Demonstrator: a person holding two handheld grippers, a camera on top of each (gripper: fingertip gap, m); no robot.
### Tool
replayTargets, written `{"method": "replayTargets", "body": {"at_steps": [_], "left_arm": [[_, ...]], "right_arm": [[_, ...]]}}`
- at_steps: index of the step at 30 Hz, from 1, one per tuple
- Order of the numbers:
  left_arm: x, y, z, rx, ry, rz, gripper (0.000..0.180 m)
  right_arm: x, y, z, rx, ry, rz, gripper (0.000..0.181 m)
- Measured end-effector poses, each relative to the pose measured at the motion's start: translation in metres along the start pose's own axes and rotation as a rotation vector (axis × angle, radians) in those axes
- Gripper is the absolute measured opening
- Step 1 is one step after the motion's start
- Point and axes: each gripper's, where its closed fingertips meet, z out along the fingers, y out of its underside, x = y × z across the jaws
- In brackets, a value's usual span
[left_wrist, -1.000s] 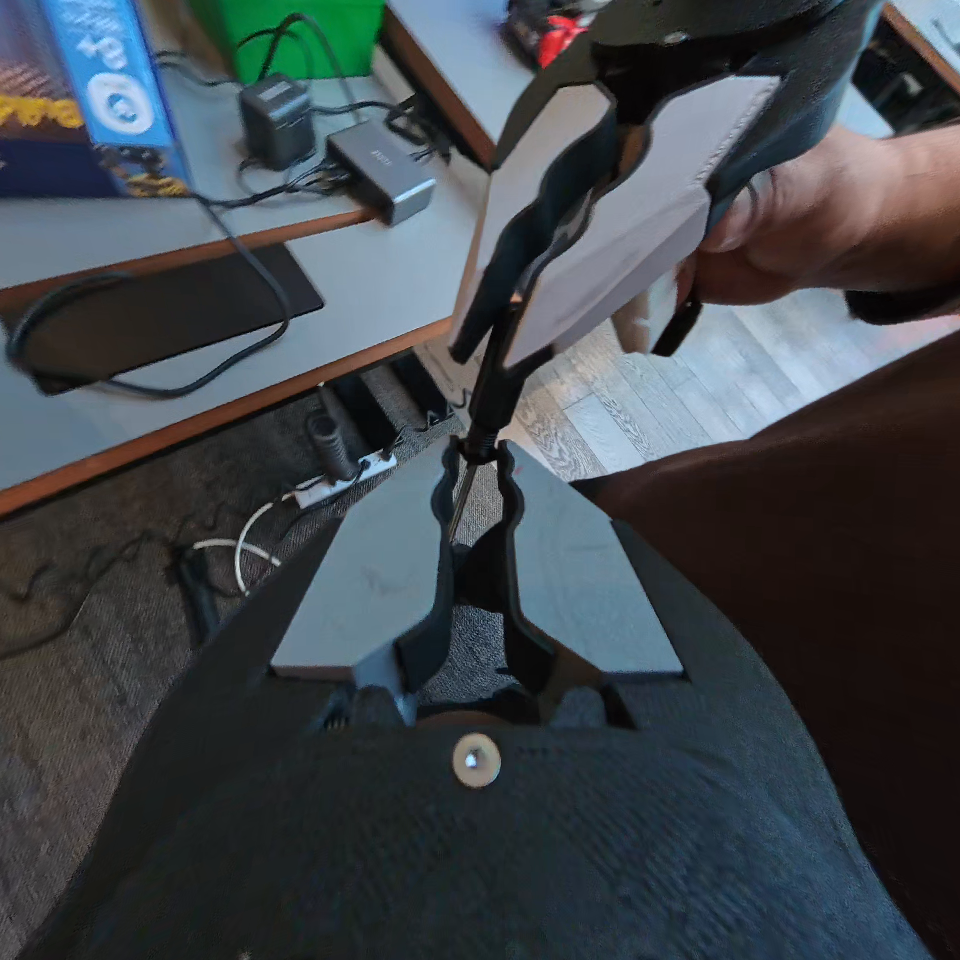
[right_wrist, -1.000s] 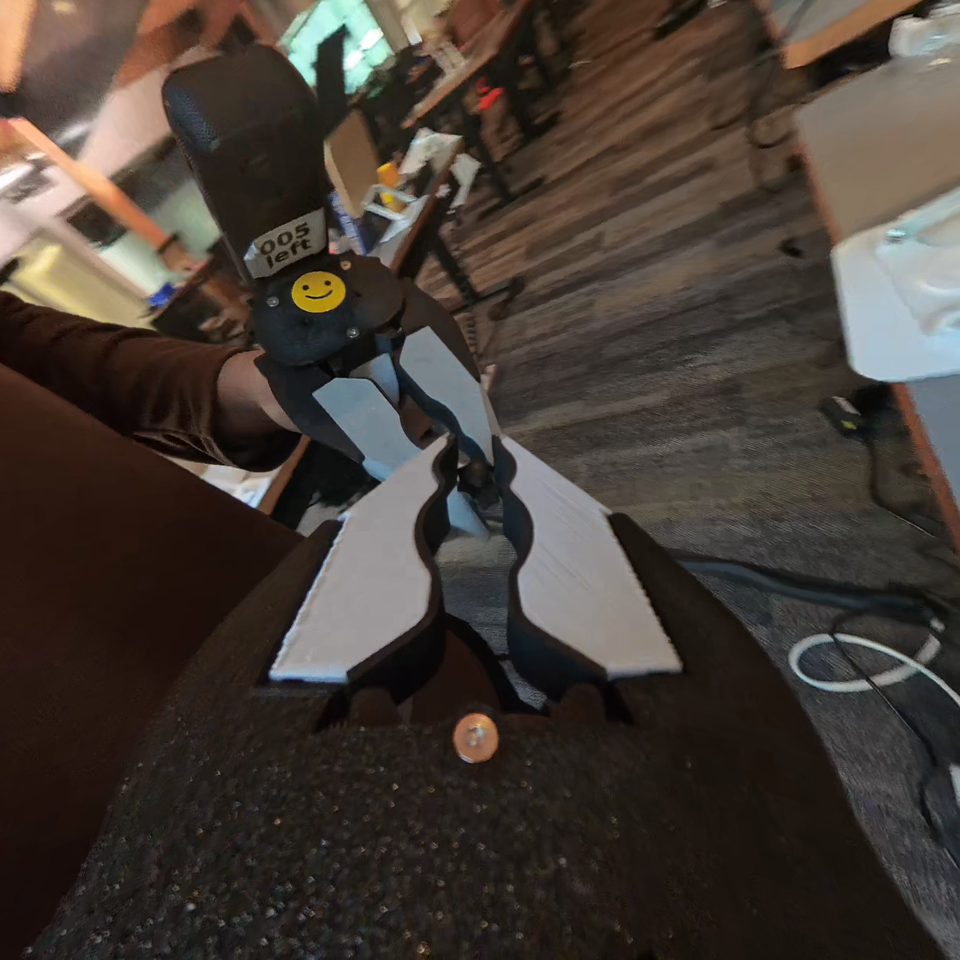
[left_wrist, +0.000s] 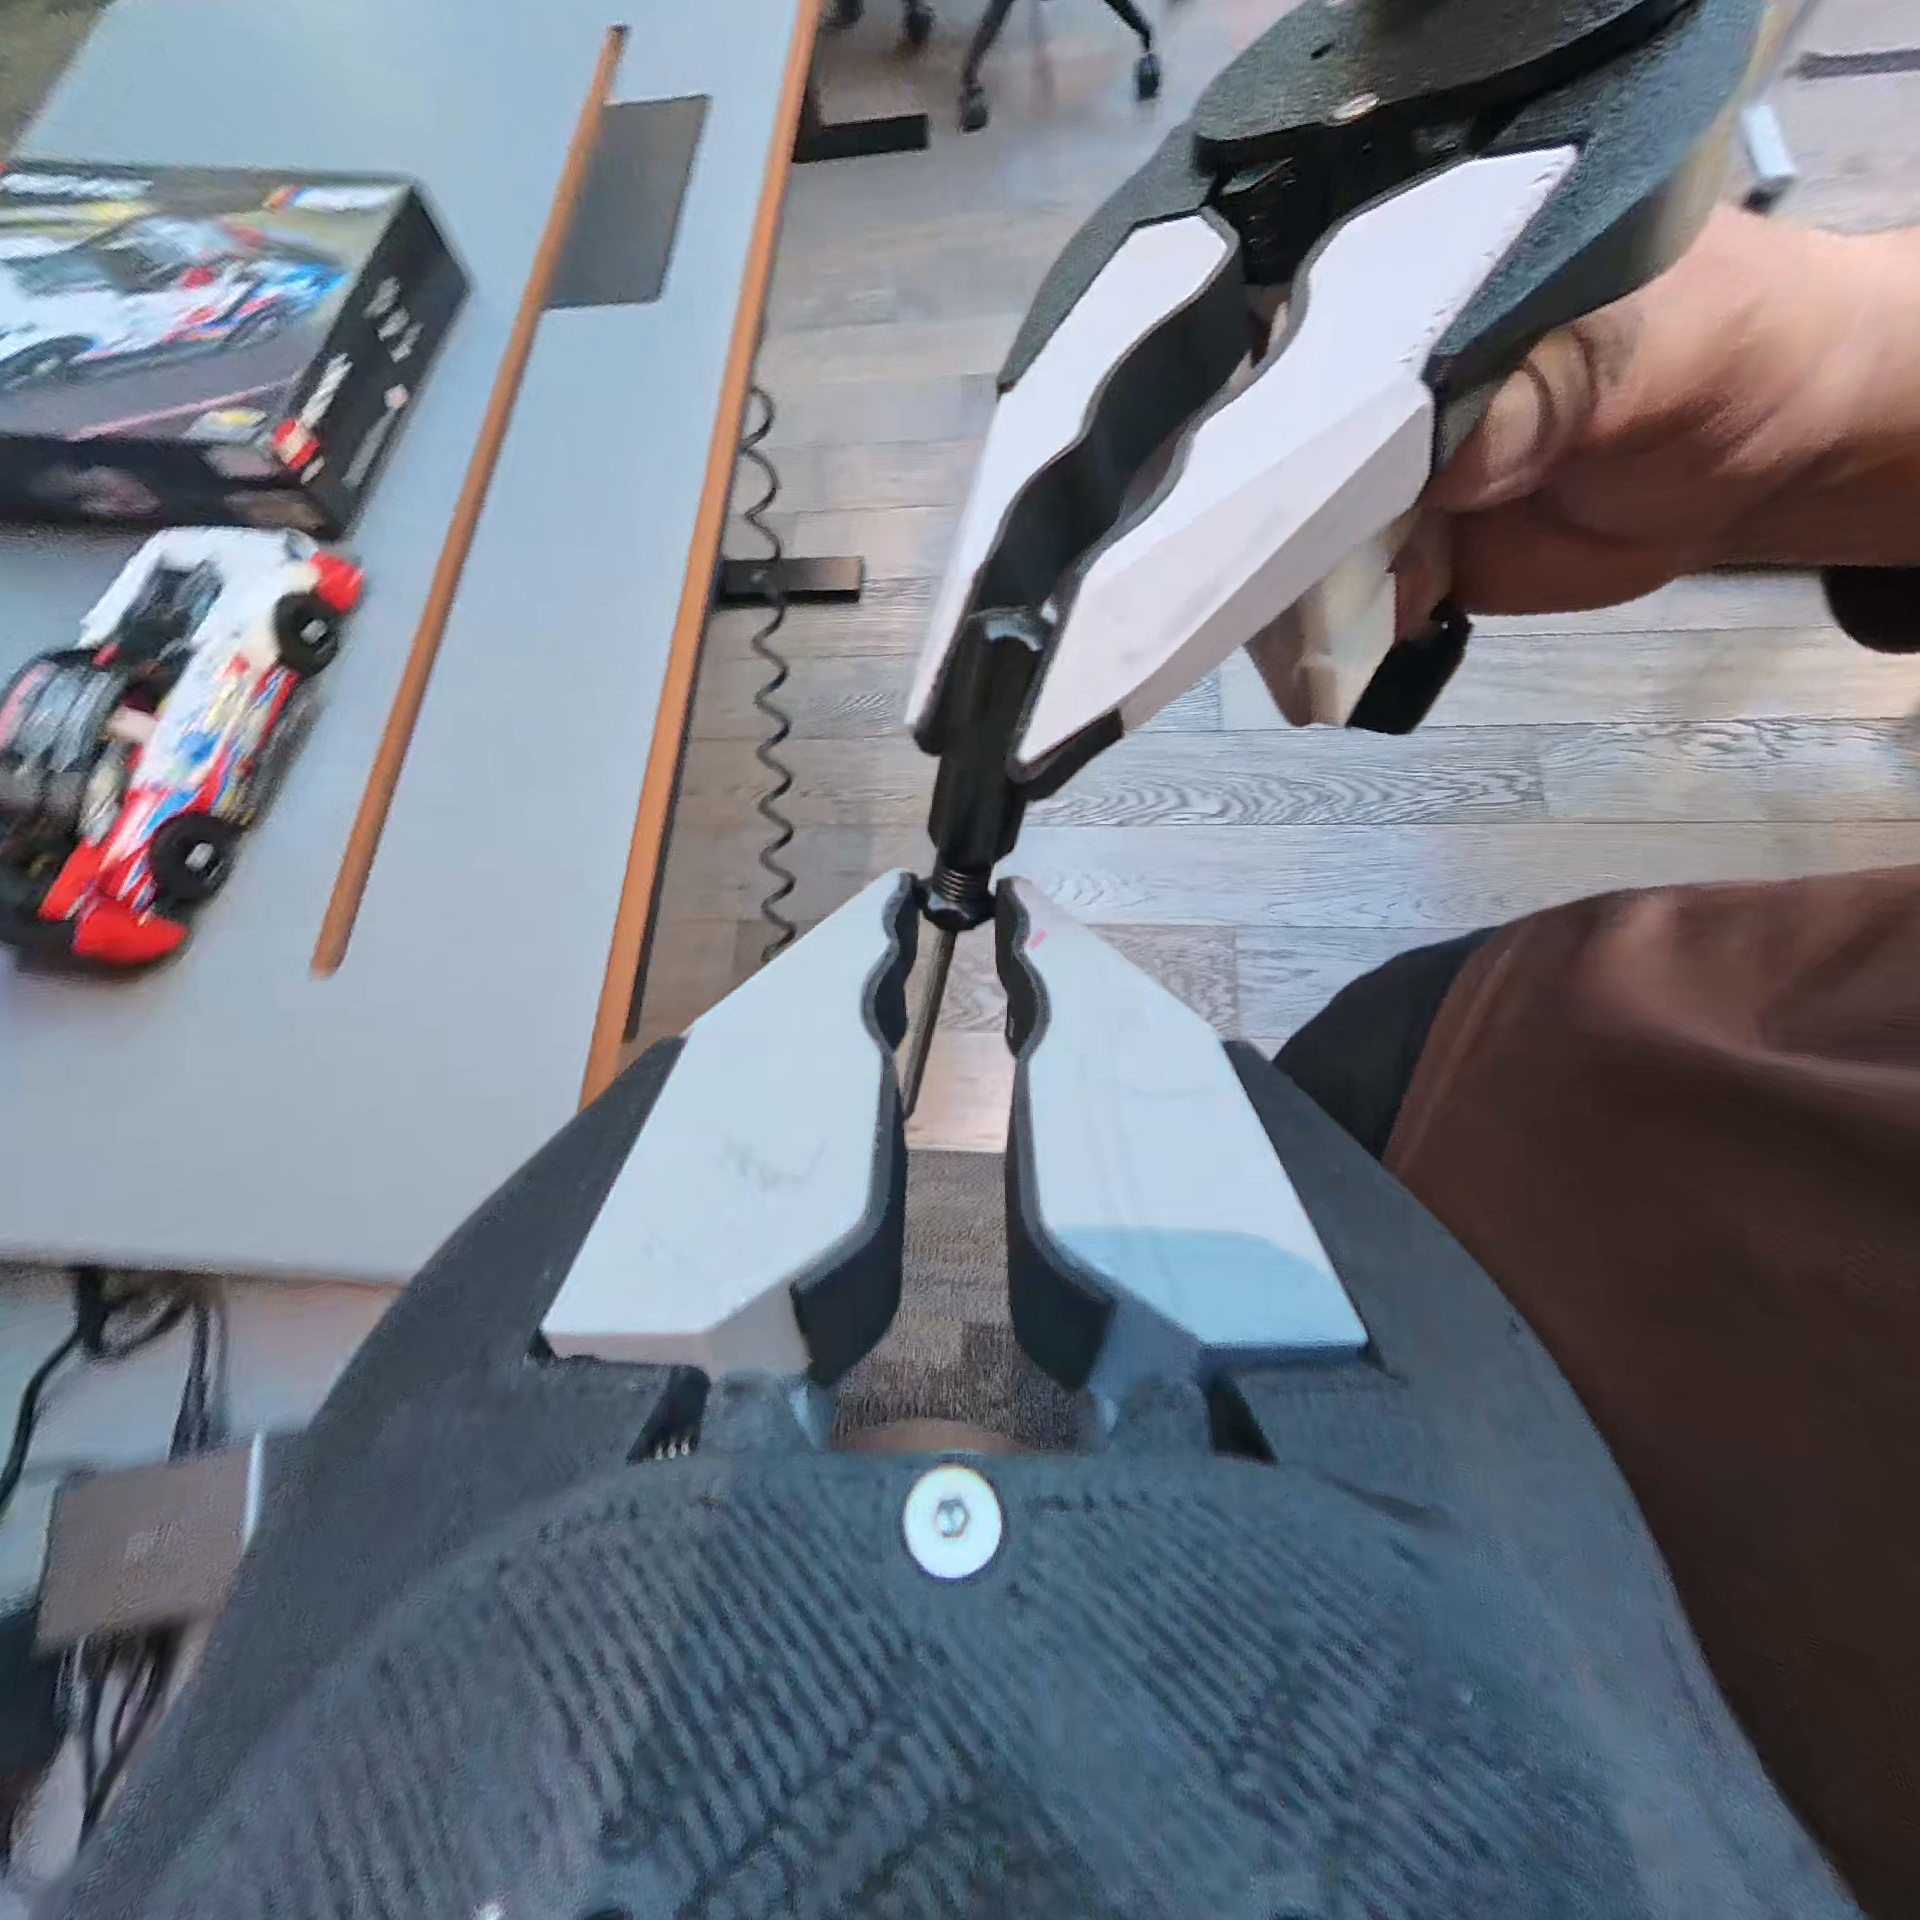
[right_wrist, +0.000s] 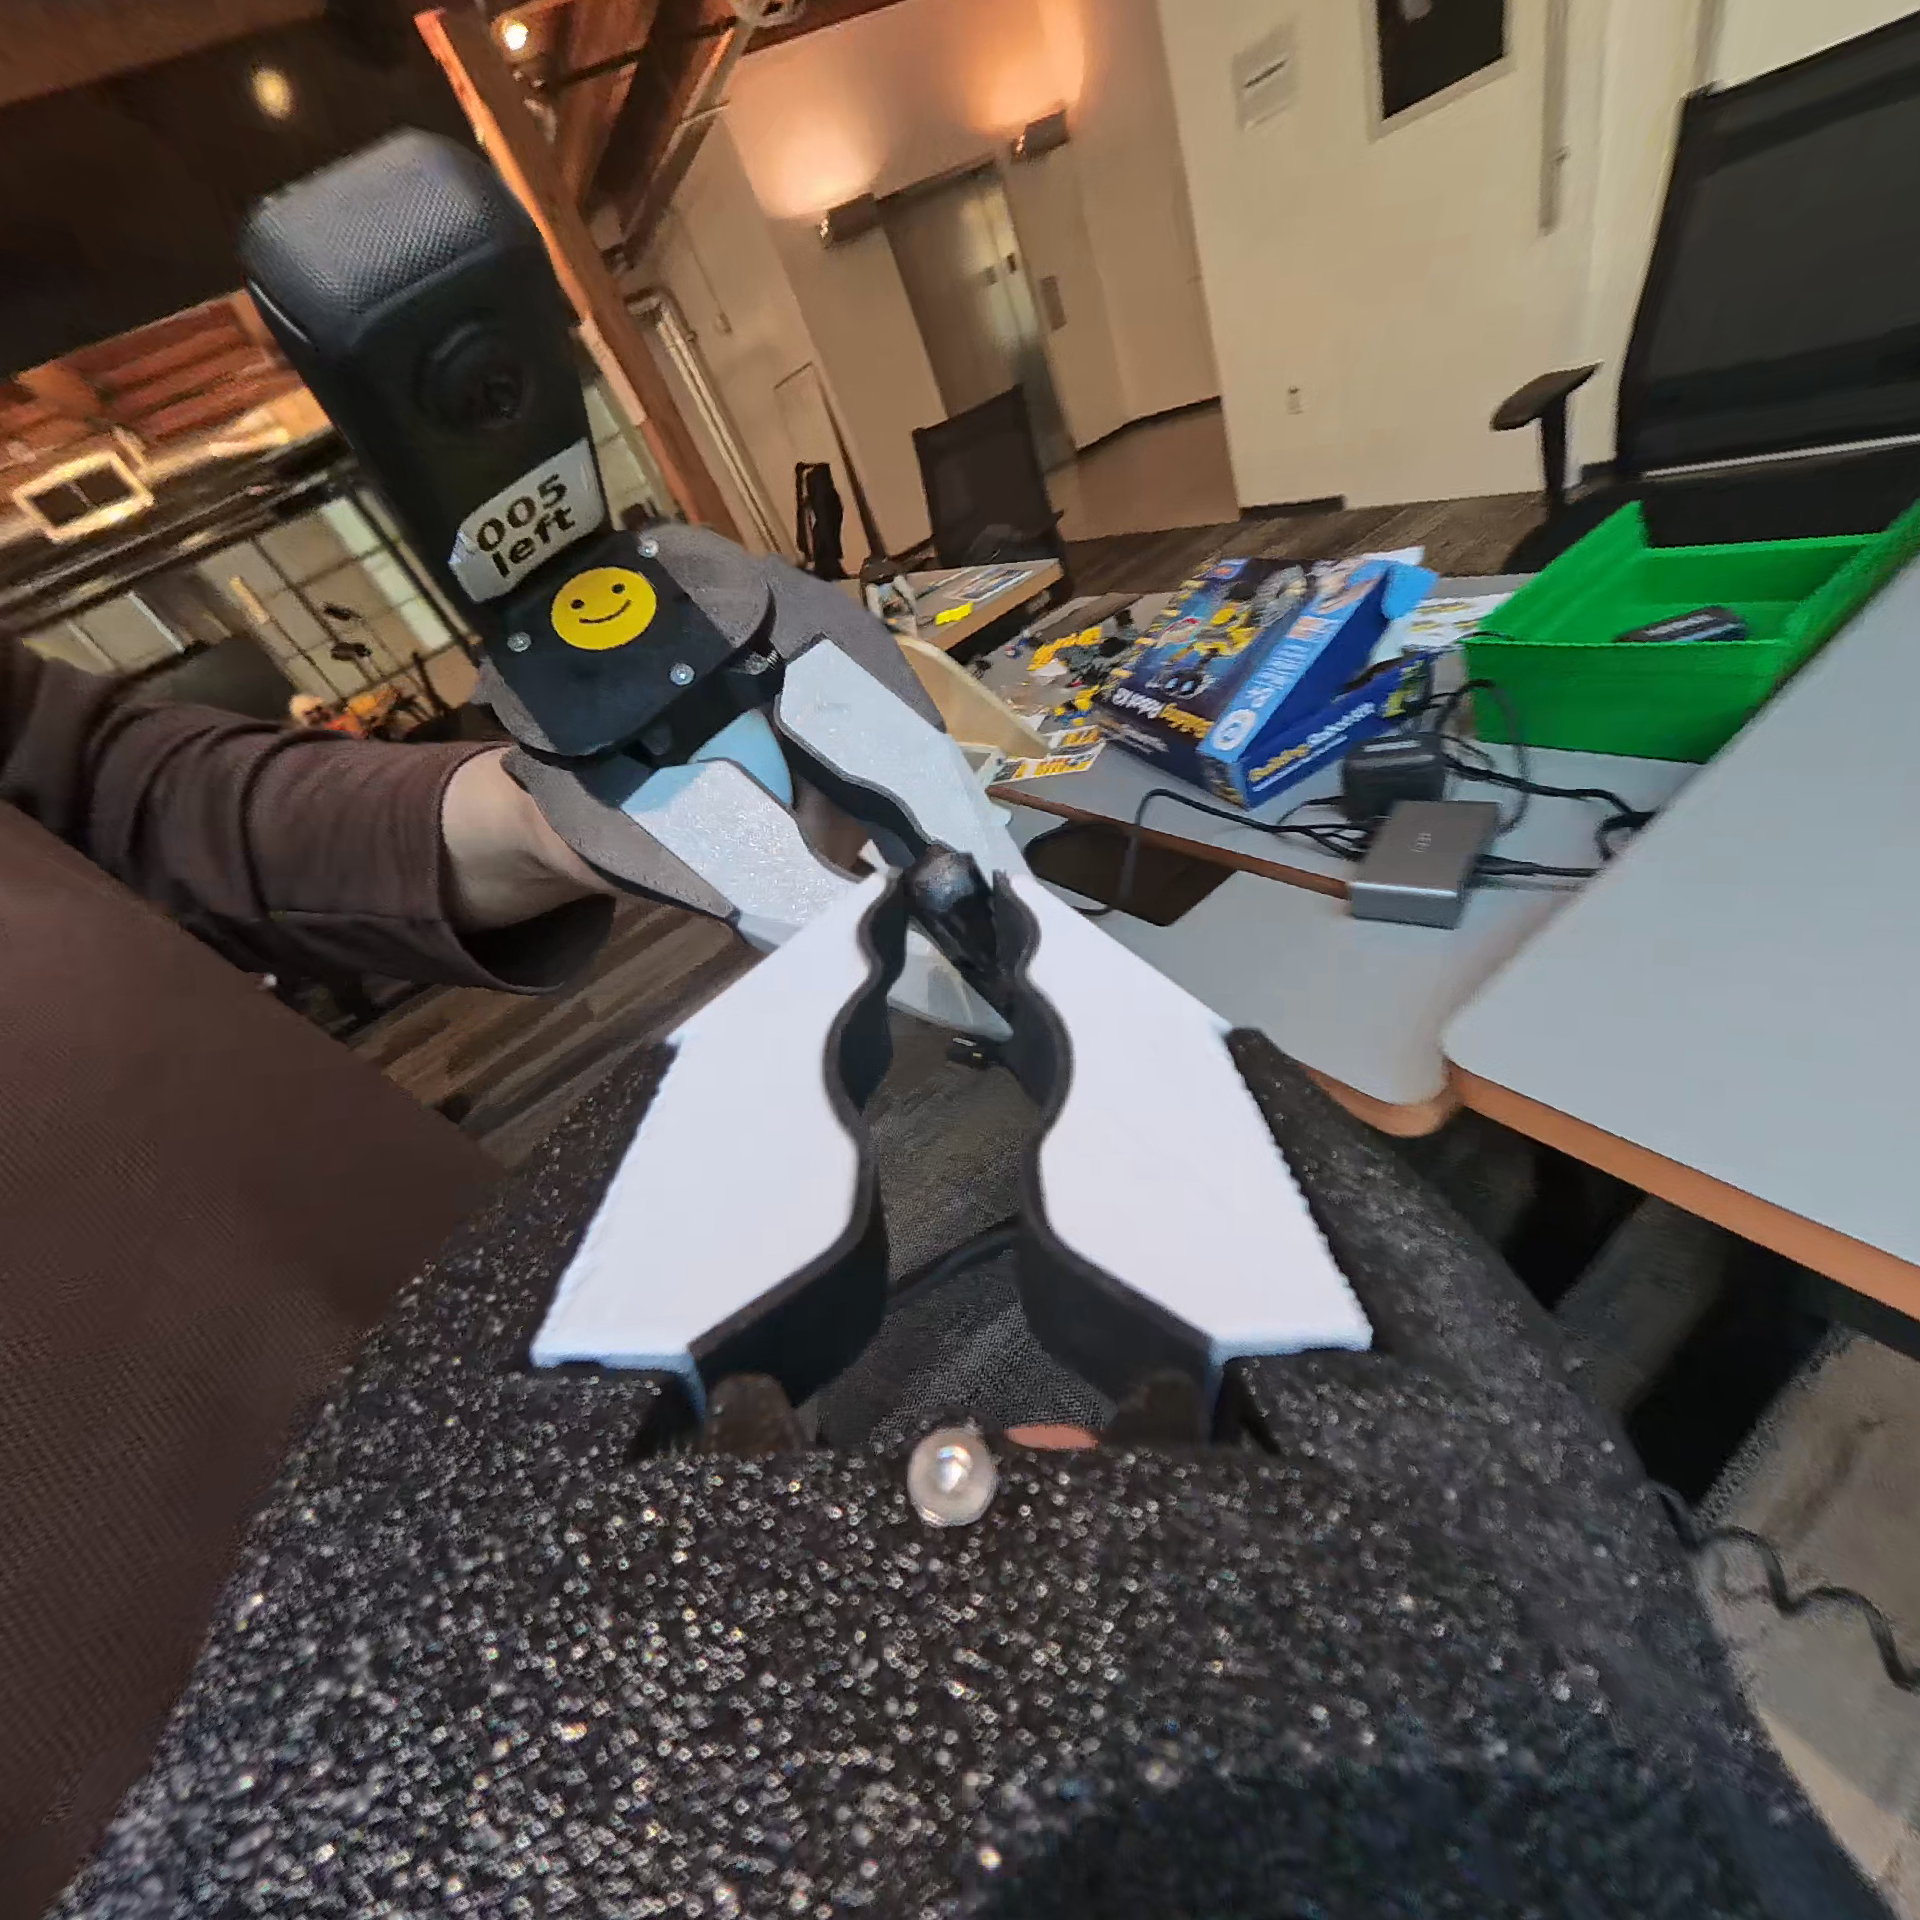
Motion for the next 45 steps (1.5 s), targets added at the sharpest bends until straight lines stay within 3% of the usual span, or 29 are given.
{"method": "replayTargets", "body": {"at_steps": [8,11,13,15,18,24,27,31,38,45], "left_arm": [[0.047,-0.123,0.135,0.038,0.33,0.023,0.014],[0.062,-0.138,0.19,-0.034,0.459,0.089,0.016],[0.074,-0.153,0.224,-0.045,0.564,0.119,0.004],[0.084,-0.17,0.257,-0.03,0.658,0.154,0.004],[0.093,-0.184,0.309,-0.073,0.779,0.149,0.02],[0.075,-0.227,0.404,-0.02,0.916,0.157,0.028],[0.05,-0.254,0.43,-0.043,0.998,0.069,0.037],[-0.004,-0.279,0.474,-0.051,0.943,0.03,0.038],[-0.098,-0.303,0.537,-0.034,0.709,-0.162,0.039],[-0.13,-0.322,0.601,-0.114,0.464,-0.289,0.039]], "right_arm": [[0.075,-0.028,-0.18,0.081,0.278,0.046,0.011],[0.102,-0.031,-0.241,0.157,0.423,0.075,0.01],[0.118,-0.033,-0.279,0.21,0.495,0.118,0.01],[0.133,-0.031,-0.314,0.229,0.582,0.133,0.01],[0.162,-0.021,-0.365,0.214,0.711,0.152,0.011],[0.256,-0.019,-0.439,0.205,0.838,0.294,0.011],[0.304,-0.051,-0.457,0.184,0.828,0.318,0.01],[0.369,-0.096,-0.471,0.122,0.805,0.272,0.011],[0.471,-0.118,-0.471,-0.006,0.57,0.247,0.011],[0.555,-0.16,-0.514,0.008,0.31,0.178,0.01]]}}
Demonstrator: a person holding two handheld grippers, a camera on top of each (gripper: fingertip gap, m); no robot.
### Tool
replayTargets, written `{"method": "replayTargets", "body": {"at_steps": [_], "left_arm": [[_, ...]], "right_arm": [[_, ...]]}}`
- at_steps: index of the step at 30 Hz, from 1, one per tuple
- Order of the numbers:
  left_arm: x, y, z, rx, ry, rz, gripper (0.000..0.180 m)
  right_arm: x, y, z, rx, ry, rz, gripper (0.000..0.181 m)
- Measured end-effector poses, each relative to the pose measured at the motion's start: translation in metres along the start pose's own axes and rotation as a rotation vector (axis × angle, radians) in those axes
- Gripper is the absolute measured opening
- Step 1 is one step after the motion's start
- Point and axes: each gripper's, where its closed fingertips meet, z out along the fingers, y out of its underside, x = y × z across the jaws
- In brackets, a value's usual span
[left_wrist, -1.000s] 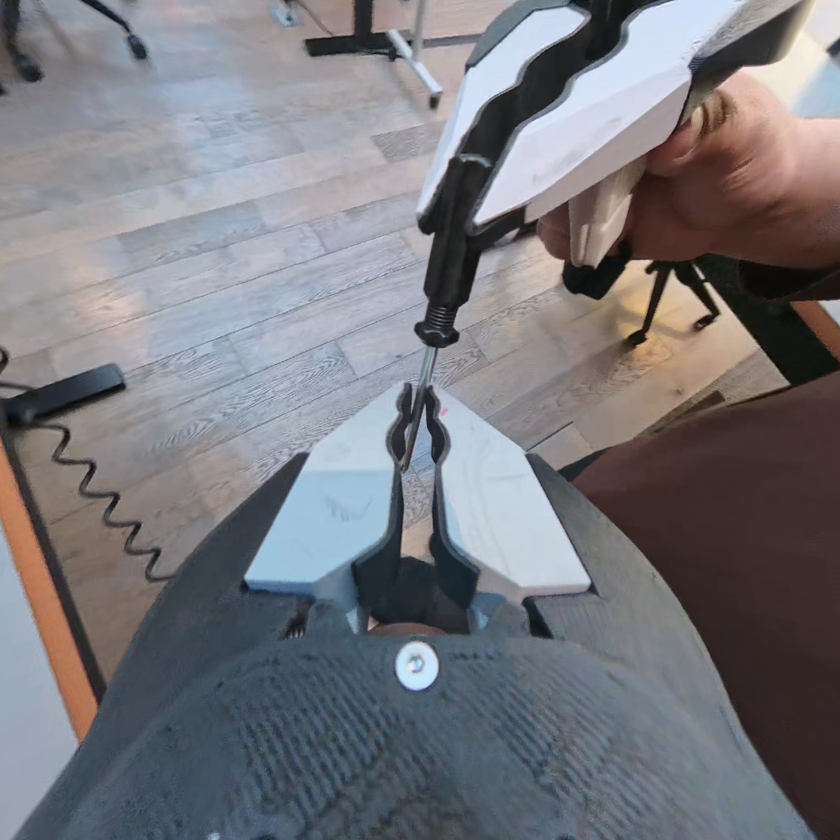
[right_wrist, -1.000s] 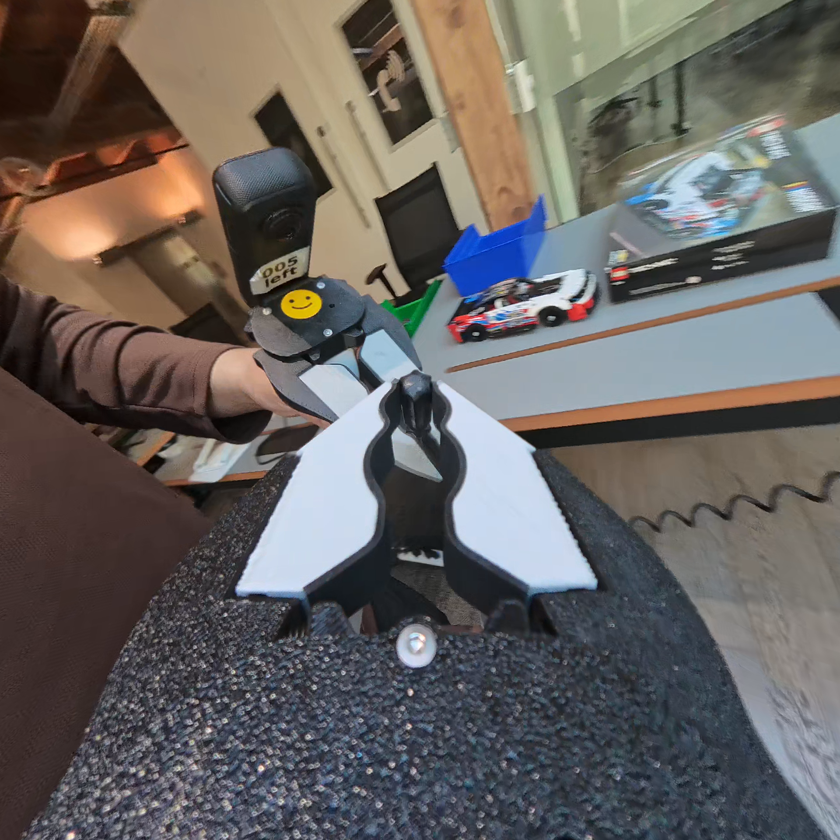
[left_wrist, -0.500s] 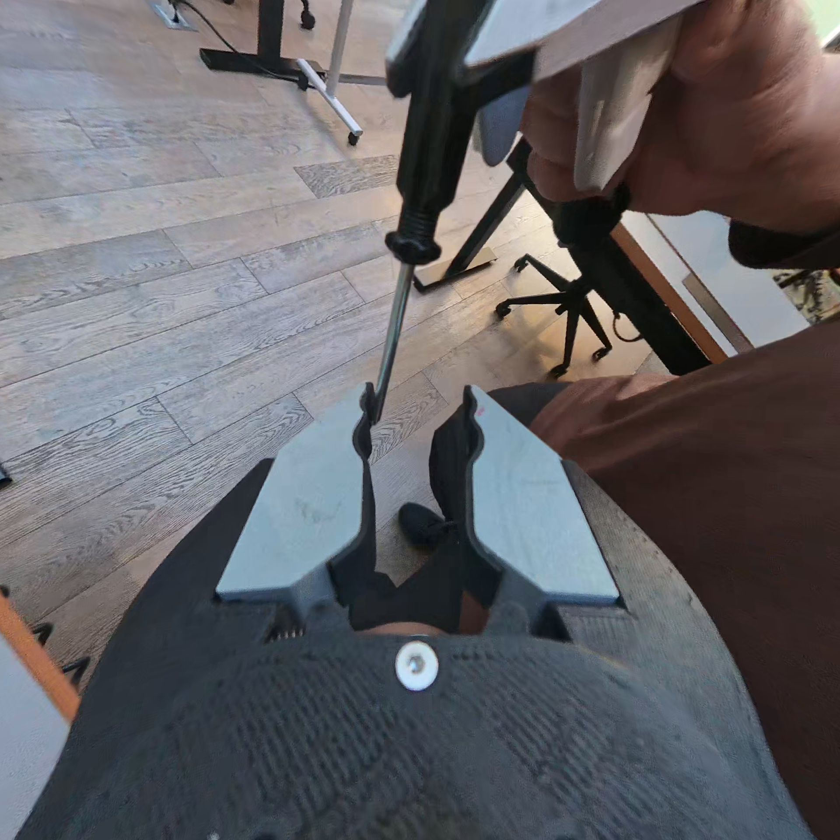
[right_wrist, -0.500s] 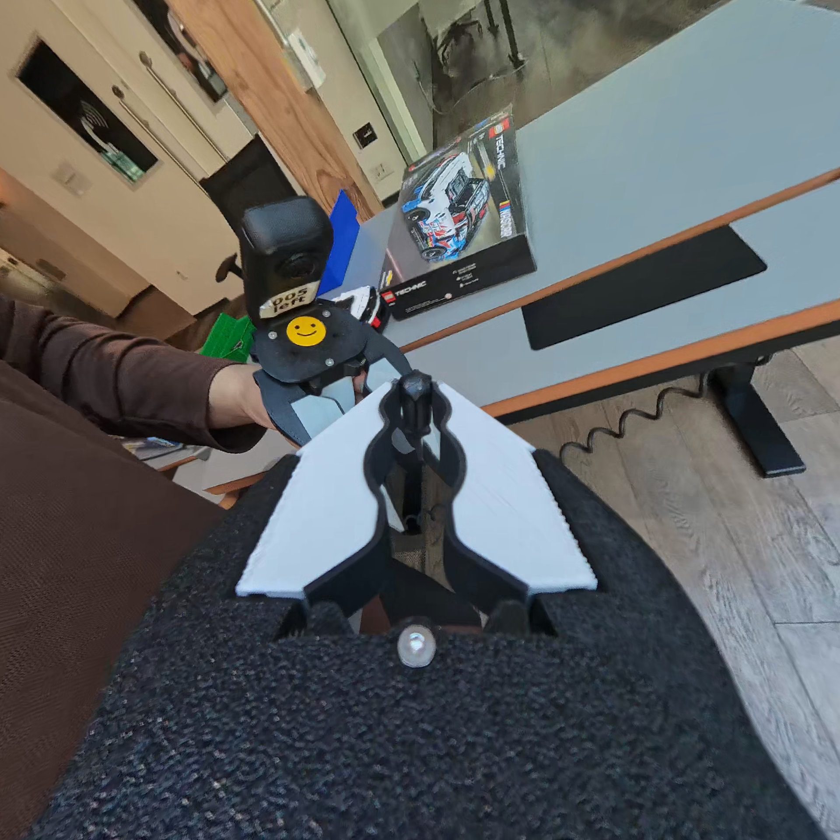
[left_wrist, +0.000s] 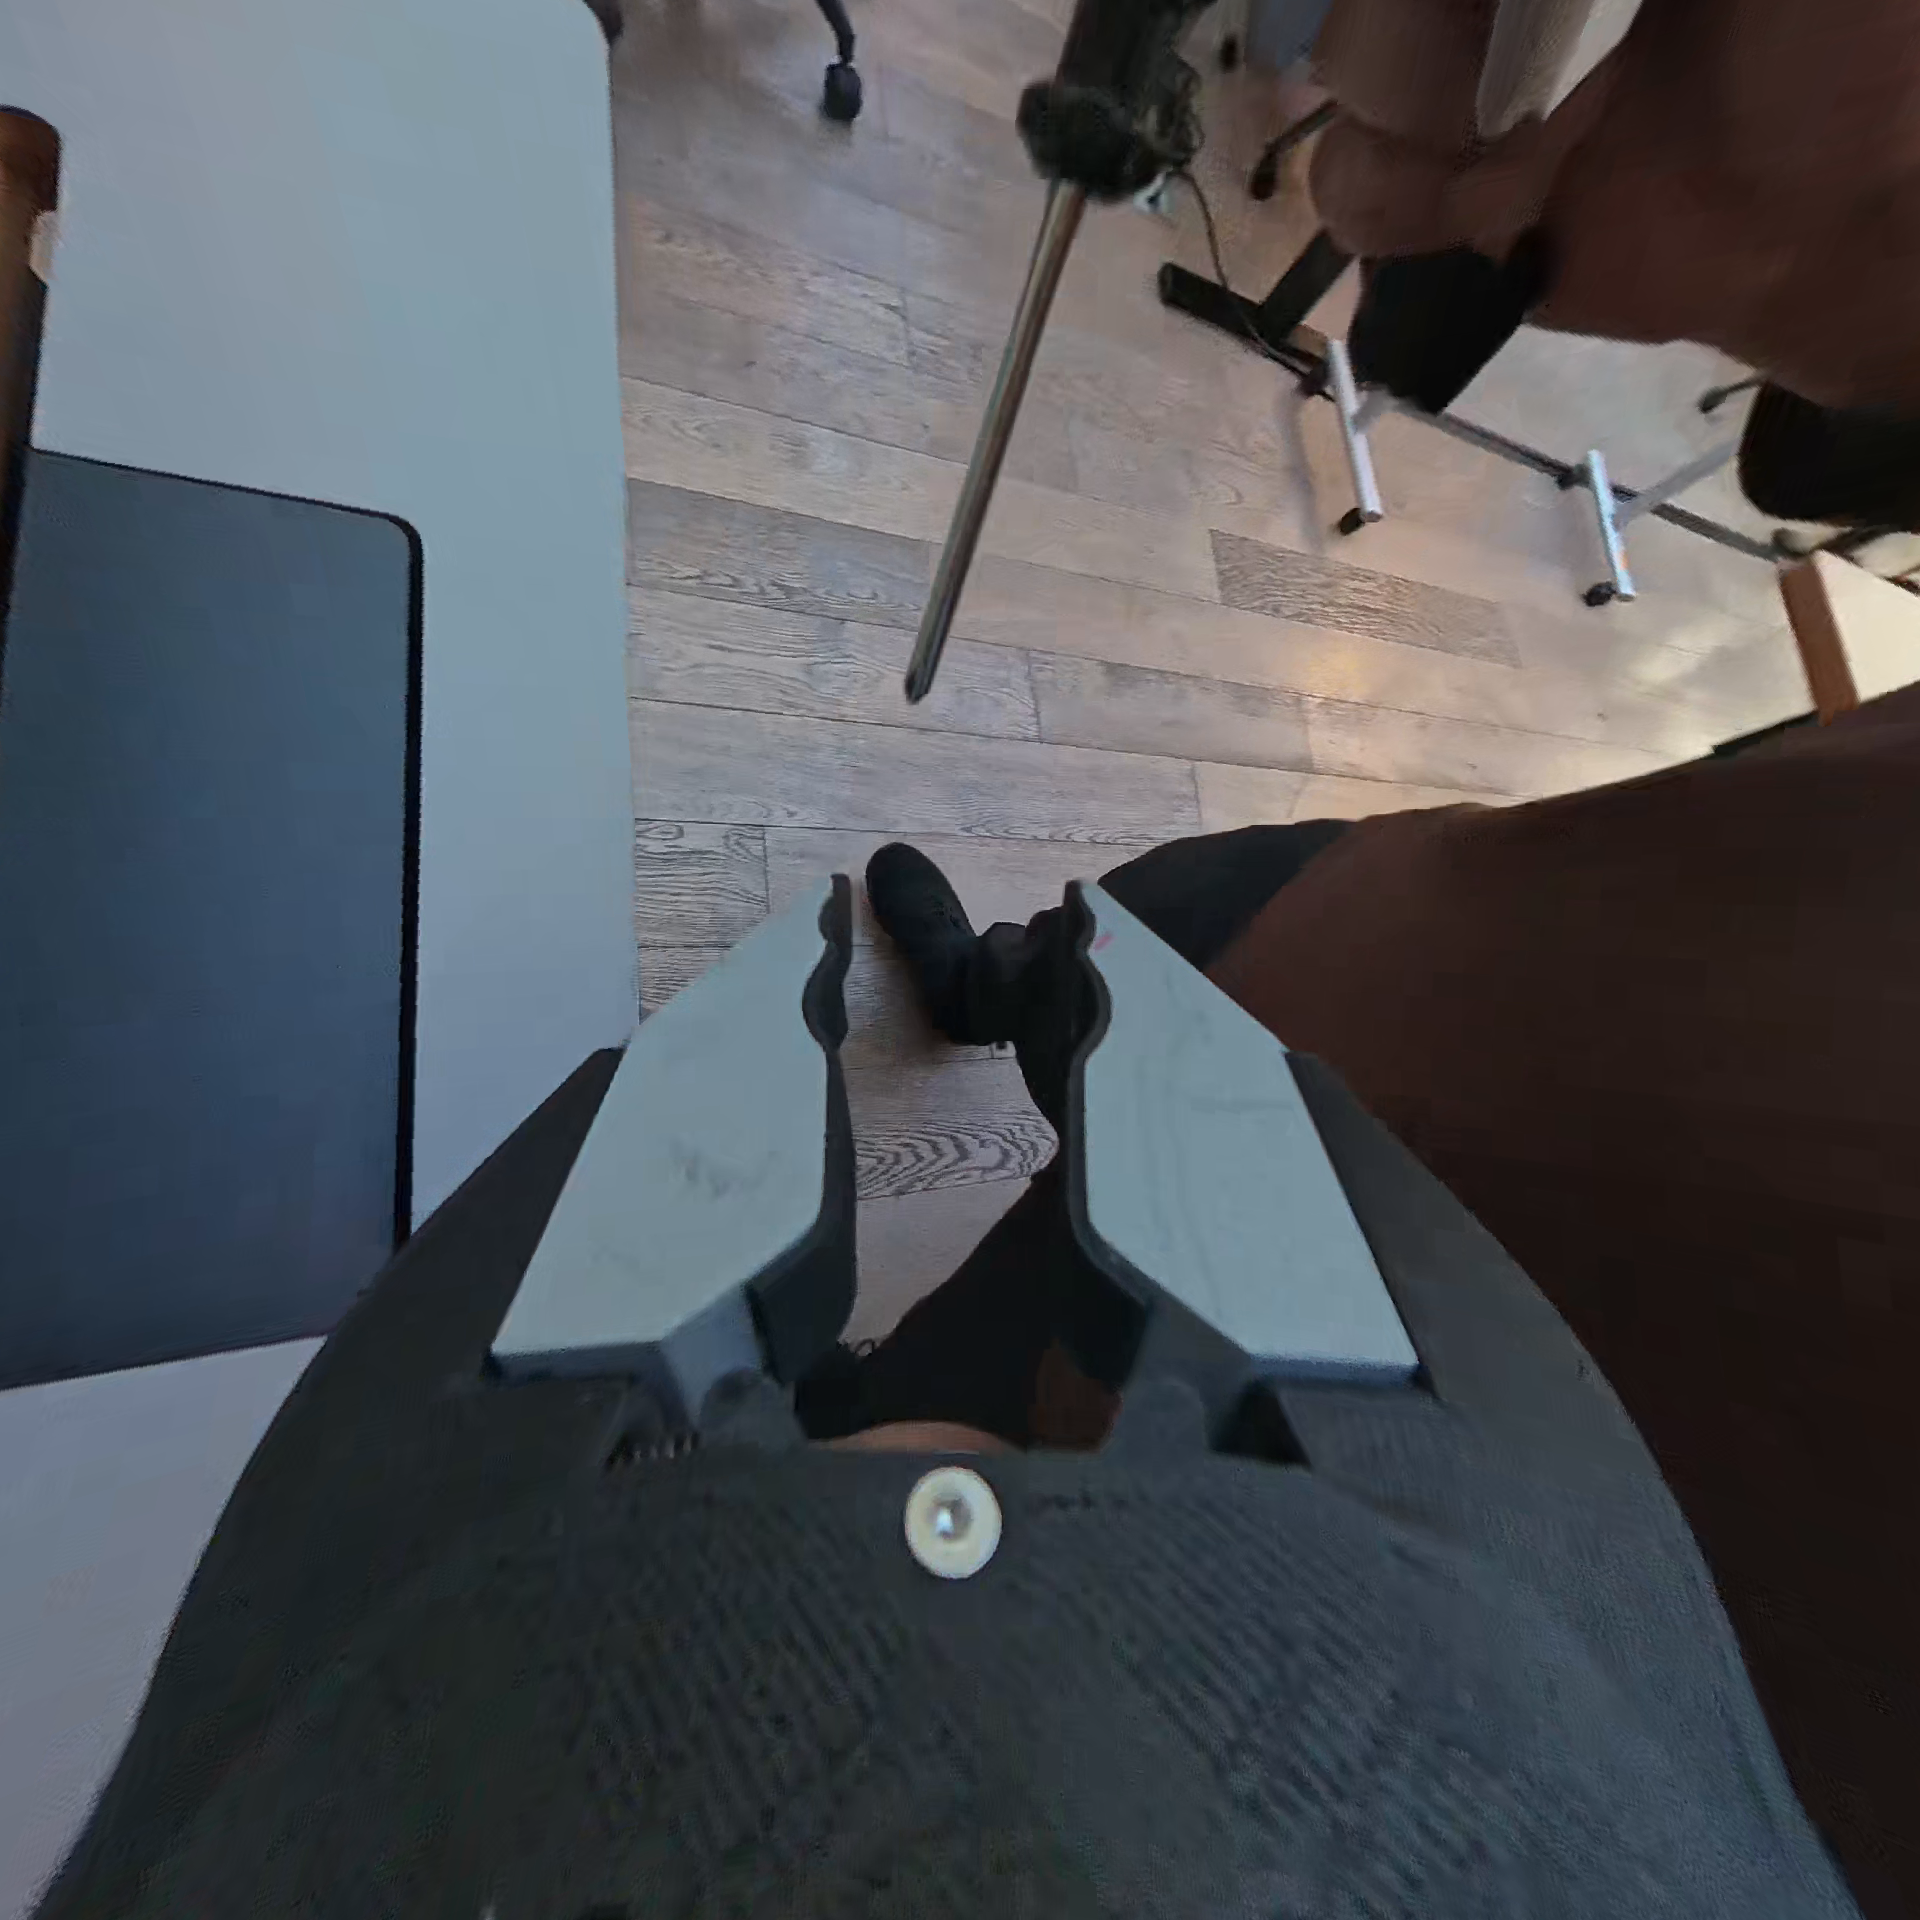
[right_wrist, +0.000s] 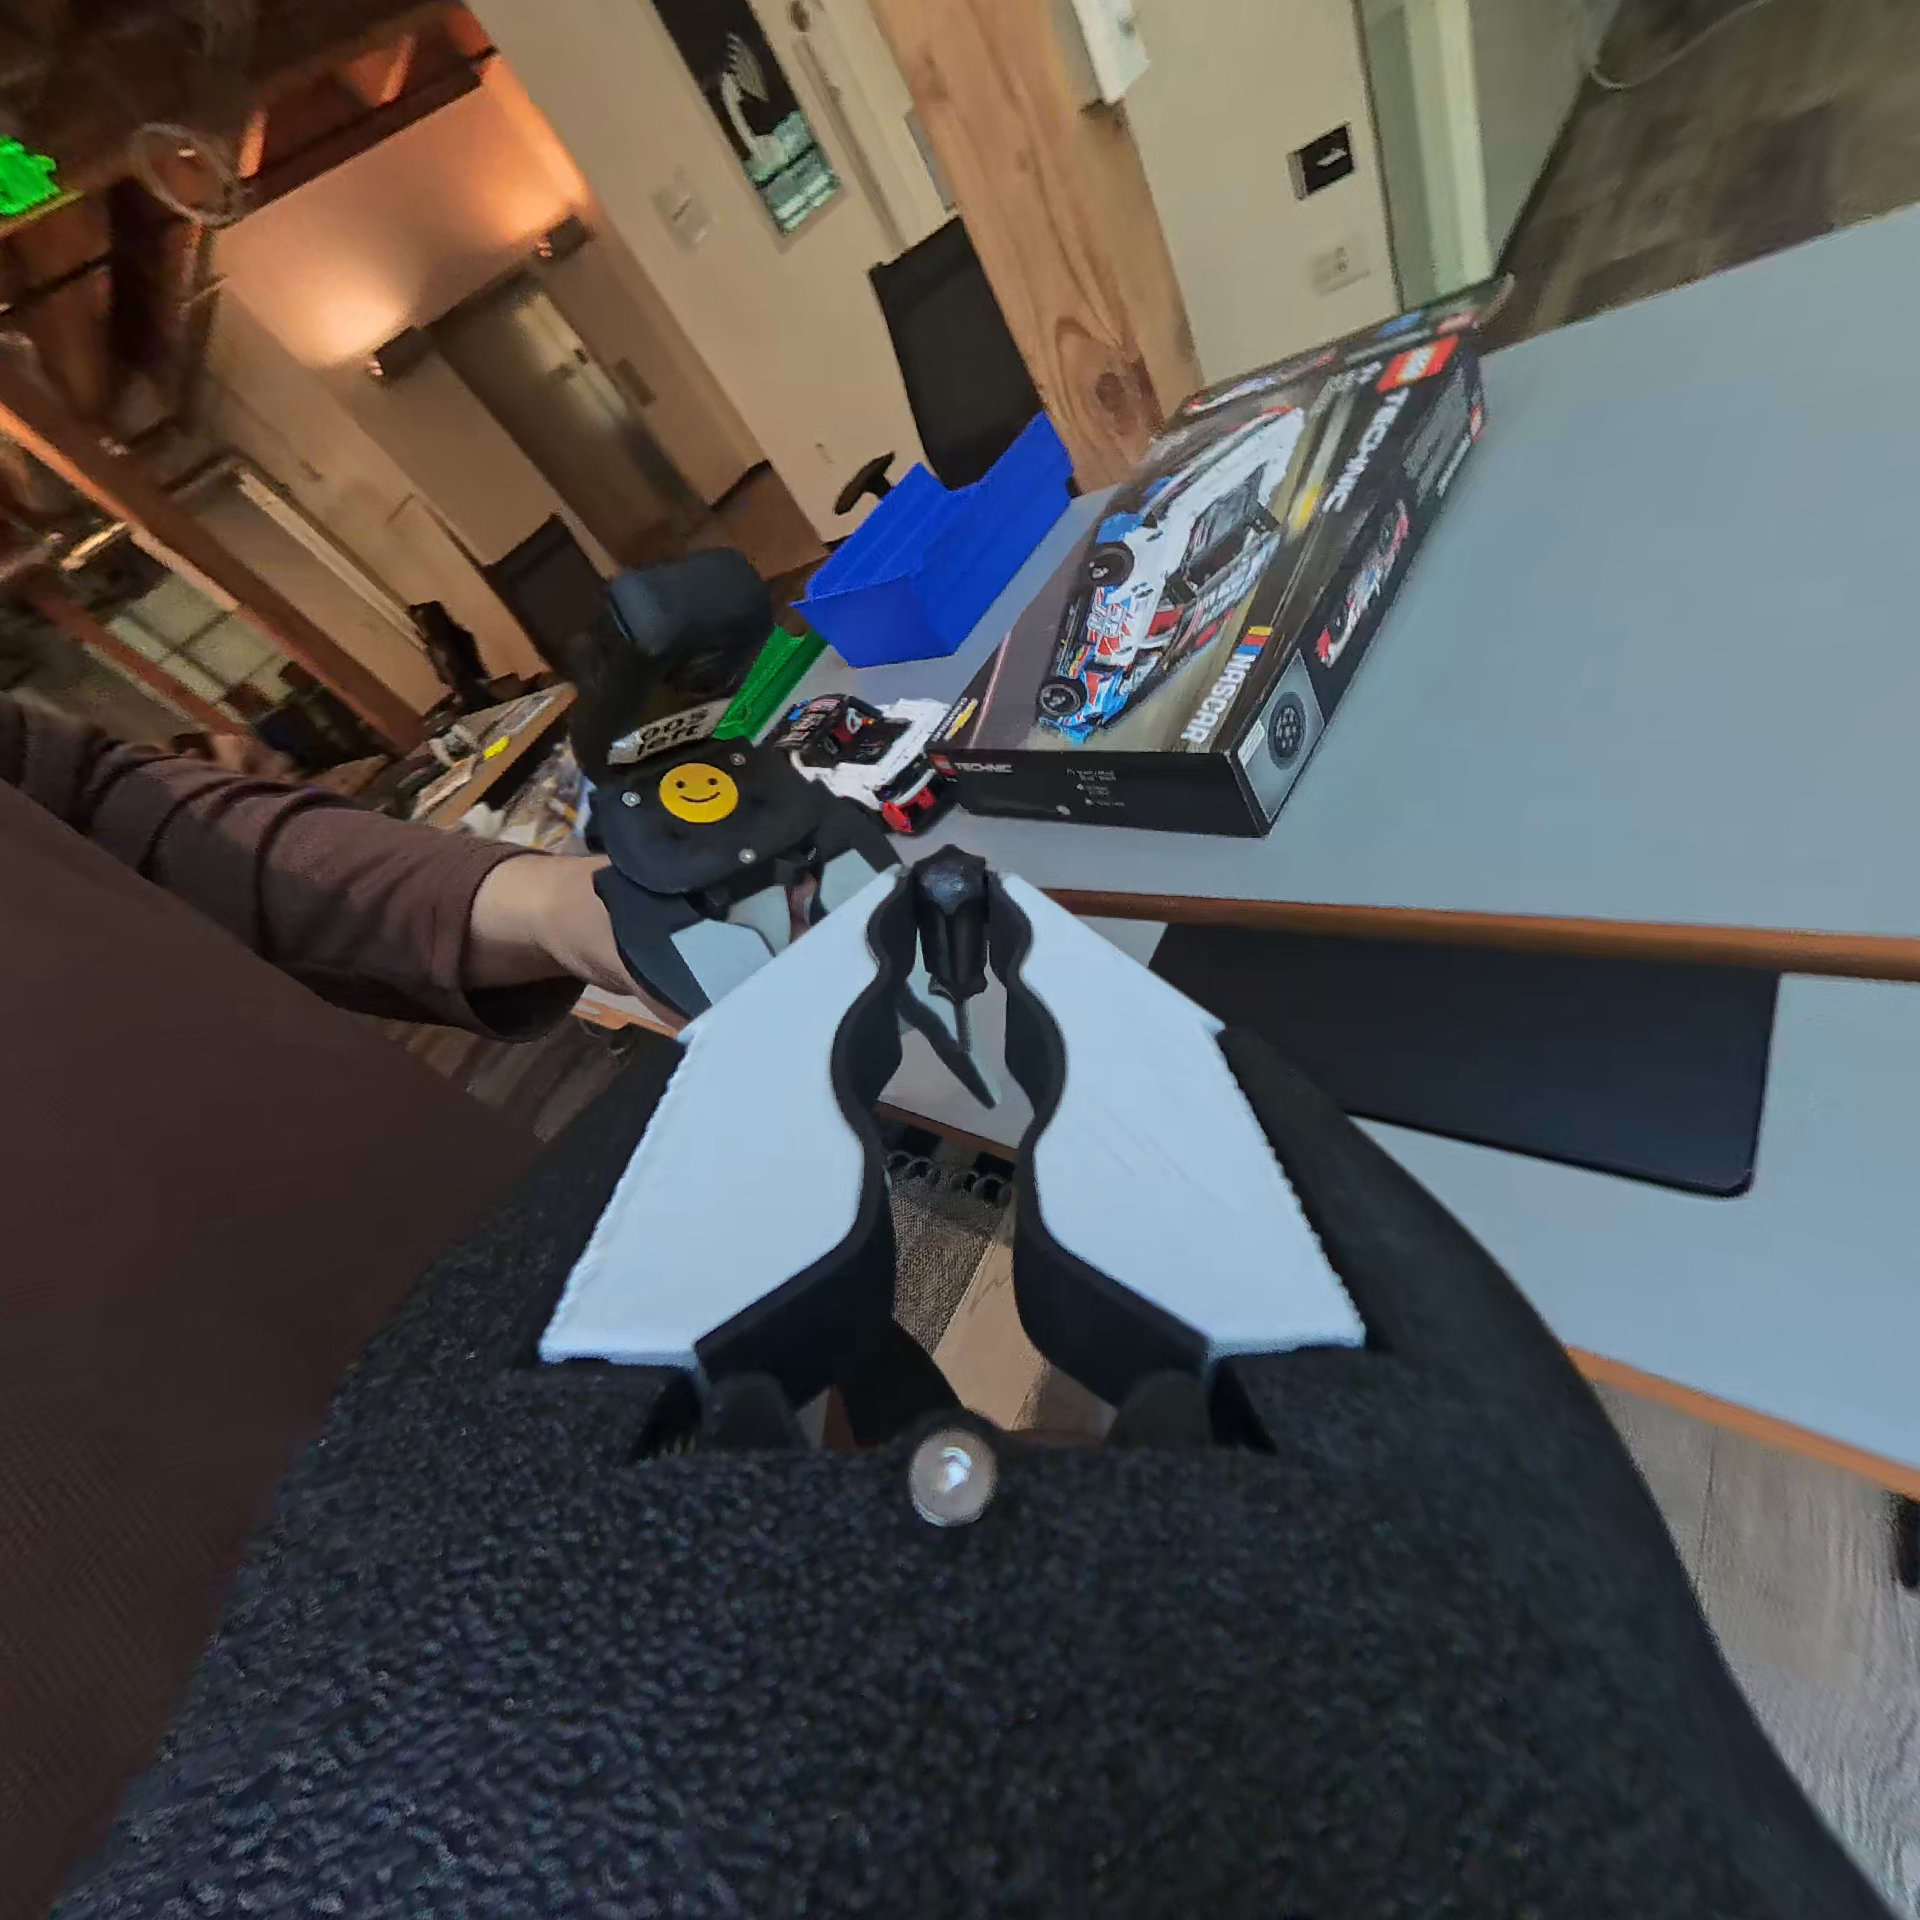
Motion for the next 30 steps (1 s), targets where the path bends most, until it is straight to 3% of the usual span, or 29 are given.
{"method": "replayTargets", "body": {"at_steps": [3,6,13,23,30], "left_arm": [[-0.007,-0.033,0.046,-0.002,-0.084,-0.089,0.038],[0.011,-0.098,0.094,0.092,-0.063,-0.166,0.034],[0.011,-0.19,0.2,-0.014,-0.039,-0.036,0.038],[-0.089,-0.34,0.322,0.035,0.093,0.026,0.037],[-0.181,-0.465,0.351,0.043,0.033,0.087,0.042]], "right_arm": [[0.038,-0.016,-0.036,-0.036,-0.073,-0.063,0.01],[0.067,-0.037,-0.092,-0.045,-0.107,-0.072,0.01],[0.166,-0.073,-0.183,-0.048,-0.096,-0.059,0.01],[0.325,-0.14,-0.24,-0.099,0.021,-0.045,0.011],[0.441,-0.234,-0.277,-0.038,0.049,-0.045,0.011]]}}
